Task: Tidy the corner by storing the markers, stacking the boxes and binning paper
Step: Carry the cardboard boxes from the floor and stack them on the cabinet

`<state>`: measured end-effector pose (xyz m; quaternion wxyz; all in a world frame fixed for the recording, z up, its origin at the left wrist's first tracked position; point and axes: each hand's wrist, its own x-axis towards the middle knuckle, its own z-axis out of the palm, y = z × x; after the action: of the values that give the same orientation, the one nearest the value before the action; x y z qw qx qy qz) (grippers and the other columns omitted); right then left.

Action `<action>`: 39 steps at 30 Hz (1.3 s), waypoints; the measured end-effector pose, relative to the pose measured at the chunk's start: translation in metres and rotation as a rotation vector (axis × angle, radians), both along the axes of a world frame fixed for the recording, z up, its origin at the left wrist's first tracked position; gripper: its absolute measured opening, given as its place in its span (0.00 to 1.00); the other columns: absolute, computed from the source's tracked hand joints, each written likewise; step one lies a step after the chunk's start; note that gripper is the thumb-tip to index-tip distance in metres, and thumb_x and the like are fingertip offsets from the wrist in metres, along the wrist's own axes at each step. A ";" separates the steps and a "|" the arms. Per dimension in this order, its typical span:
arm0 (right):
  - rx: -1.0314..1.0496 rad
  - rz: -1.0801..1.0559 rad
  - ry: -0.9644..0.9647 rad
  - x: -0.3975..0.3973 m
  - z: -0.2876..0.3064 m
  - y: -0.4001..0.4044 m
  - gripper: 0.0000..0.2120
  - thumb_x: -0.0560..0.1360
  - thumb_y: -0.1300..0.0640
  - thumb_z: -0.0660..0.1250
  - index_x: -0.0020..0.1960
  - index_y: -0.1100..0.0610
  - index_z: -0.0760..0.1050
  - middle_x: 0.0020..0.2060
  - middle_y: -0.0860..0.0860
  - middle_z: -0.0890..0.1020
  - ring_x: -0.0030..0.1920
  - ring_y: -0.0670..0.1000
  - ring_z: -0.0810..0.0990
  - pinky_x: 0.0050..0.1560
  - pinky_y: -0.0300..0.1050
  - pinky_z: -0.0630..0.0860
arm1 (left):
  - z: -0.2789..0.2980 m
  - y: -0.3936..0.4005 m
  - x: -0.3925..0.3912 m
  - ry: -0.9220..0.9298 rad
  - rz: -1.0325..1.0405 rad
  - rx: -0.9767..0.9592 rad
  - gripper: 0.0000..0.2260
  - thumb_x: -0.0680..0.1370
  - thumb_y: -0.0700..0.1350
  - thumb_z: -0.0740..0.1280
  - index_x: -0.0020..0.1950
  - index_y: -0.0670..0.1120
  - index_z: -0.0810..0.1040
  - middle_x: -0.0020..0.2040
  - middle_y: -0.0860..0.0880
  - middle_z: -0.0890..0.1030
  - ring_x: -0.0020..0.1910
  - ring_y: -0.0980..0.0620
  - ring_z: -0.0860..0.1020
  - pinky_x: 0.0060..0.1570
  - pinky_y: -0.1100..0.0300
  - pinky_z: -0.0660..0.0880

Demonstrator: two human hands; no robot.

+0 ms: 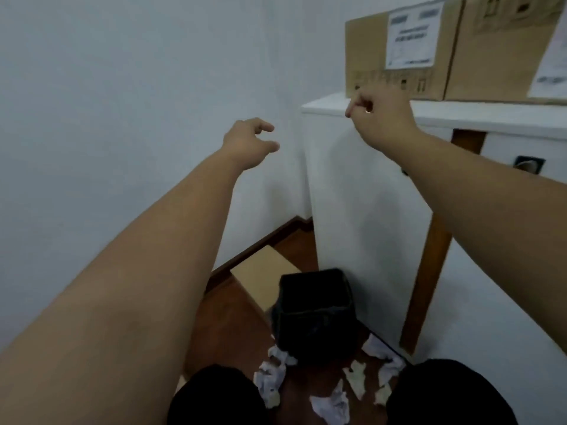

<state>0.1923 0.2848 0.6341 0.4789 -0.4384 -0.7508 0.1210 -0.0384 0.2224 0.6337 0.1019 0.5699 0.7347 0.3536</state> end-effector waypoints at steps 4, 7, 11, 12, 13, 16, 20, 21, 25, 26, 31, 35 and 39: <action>-0.220 0.170 -0.069 -0.080 -0.049 0.014 0.13 0.75 0.62 0.58 0.47 0.58 0.82 0.36 0.43 0.77 0.35 0.44 0.73 0.34 0.34 0.67 | -0.053 -0.013 -0.067 -0.130 0.111 -0.060 0.18 0.76 0.49 0.70 0.66 0.51 0.76 0.67 0.50 0.72 0.58 0.51 0.74 0.52 0.58 0.70; -0.377 0.254 -0.195 -0.130 -0.097 0.033 0.13 0.78 0.60 0.59 0.52 0.57 0.82 0.46 0.47 0.79 0.45 0.47 0.75 0.39 0.34 0.70 | -0.109 -0.013 -0.106 -0.203 0.162 -0.131 0.17 0.77 0.49 0.70 0.66 0.51 0.76 0.66 0.49 0.72 0.56 0.52 0.74 0.53 0.57 0.70; -0.603 0.310 -0.295 -0.187 -0.180 0.066 0.12 0.78 0.58 0.61 0.54 0.63 0.81 0.52 0.55 0.82 0.52 0.54 0.79 0.54 0.45 0.76 | -0.200 -0.005 -0.148 -0.298 0.233 -0.245 0.17 0.76 0.50 0.70 0.64 0.51 0.77 0.65 0.49 0.74 0.61 0.49 0.75 0.61 0.54 0.72; -0.648 0.310 -0.317 -0.198 -0.204 0.074 0.12 0.78 0.57 0.62 0.53 0.62 0.81 0.52 0.56 0.83 0.51 0.55 0.79 0.53 0.46 0.75 | -0.224 -0.001 -0.157 -0.329 0.251 -0.278 0.17 0.76 0.49 0.70 0.64 0.50 0.77 0.65 0.49 0.74 0.62 0.48 0.75 0.62 0.54 0.72; -0.691 0.304 -0.336 -0.208 -0.227 0.082 0.12 0.78 0.56 0.62 0.53 0.60 0.81 0.51 0.55 0.83 0.49 0.53 0.79 0.51 0.44 0.75 | -0.248 0.003 -0.165 -0.363 0.265 -0.308 0.17 0.76 0.49 0.71 0.64 0.49 0.77 0.64 0.48 0.75 0.61 0.48 0.75 0.62 0.54 0.73; -0.824 0.278 -0.382 -0.227 -0.295 0.103 0.10 0.77 0.54 0.63 0.53 0.55 0.80 0.50 0.50 0.80 0.53 0.53 0.77 0.52 0.44 0.72 | -0.320 0.015 -0.184 -0.475 0.317 -0.401 0.17 0.76 0.50 0.70 0.63 0.49 0.76 0.63 0.46 0.77 0.59 0.46 0.77 0.59 0.51 0.76; -0.983 0.197 -0.484 -0.240 -0.381 0.136 0.17 0.76 0.55 0.63 0.64 0.55 0.76 0.63 0.54 0.77 0.63 0.56 0.74 0.65 0.48 0.71 | -0.416 0.031 -0.198 -0.574 0.358 -0.539 0.18 0.77 0.51 0.69 0.66 0.46 0.75 0.63 0.47 0.77 0.59 0.47 0.77 0.55 0.56 0.73; -1.005 0.180 -0.499 -0.242 -0.400 0.145 0.19 0.76 0.55 0.63 0.66 0.56 0.75 0.65 0.54 0.76 0.64 0.56 0.74 0.66 0.48 0.70 | -0.439 0.034 -0.199 -0.604 0.367 -0.568 0.19 0.78 0.51 0.68 0.67 0.46 0.74 0.63 0.47 0.77 0.58 0.47 0.77 0.54 0.56 0.73; -1.098 0.137 -0.495 -0.243 -0.472 0.177 0.22 0.75 0.55 0.64 0.69 0.57 0.73 0.68 0.56 0.73 0.66 0.58 0.72 0.66 0.48 0.70 | -0.505 0.052 -0.199 -0.655 0.386 -0.658 0.21 0.80 0.51 0.65 0.71 0.45 0.71 0.65 0.46 0.75 0.57 0.47 0.75 0.52 0.58 0.70; -1.119 0.133 -0.505 -0.243 -0.489 0.184 0.23 0.75 0.55 0.64 0.69 0.58 0.72 0.69 0.56 0.73 0.66 0.58 0.72 0.66 0.49 0.70 | -0.517 0.056 -0.198 -0.657 0.377 -0.668 0.21 0.81 0.49 0.64 0.72 0.45 0.70 0.67 0.46 0.74 0.57 0.47 0.75 0.51 0.58 0.70; -1.231 0.182 -0.622 -0.245 -0.541 0.204 0.12 0.75 0.57 0.64 0.55 0.62 0.77 0.53 0.57 0.78 0.53 0.57 0.77 0.51 0.46 0.72 | -0.571 0.070 -0.189 -0.726 0.419 -0.718 0.24 0.81 0.45 0.63 0.77 0.46 0.63 0.69 0.44 0.72 0.62 0.41 0.75 0.59 0.51 0.74; -1.299 0.275 -0.757 -0.262 -0.560 0.221 0.14 0.77 0.56 0.63 0.58 0.65 0.74 0.52 0.57 0.77 0.48 0.56 0.77 0.45 0.45 0.74 | -0.603 0.081 -0.186 -0.898 0.491 -0.676 0.26 0.80 0.42 0.63 0.77 0.47 0.60 0.66 0.46 0.73 0.64 0.41 0.74 0.65 0.46 0.72; -1.362 0.391 -0.865 -0.273 -0.602 0.258 0.35 0.66 0.42 0.70 0.68 0.59 0.72 0.67 0.55 0.75 0.62 0.59 0.77 0.64 0.55 0.74 | -0.622 0.085 -0.180 -1.094 0.548 -0.544 0.29 0.80 0.36 0.64 0.78 0.47 0.56 0.68 0.46 0.72 0.64 0.45 0.73 0.58 0.56 0.72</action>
<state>-0.0809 0.5426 0.0318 -0.2522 -0.5018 -0.6938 0.4508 -0.2188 0.3075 0.0116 0.5065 0.0553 0.7583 0.4068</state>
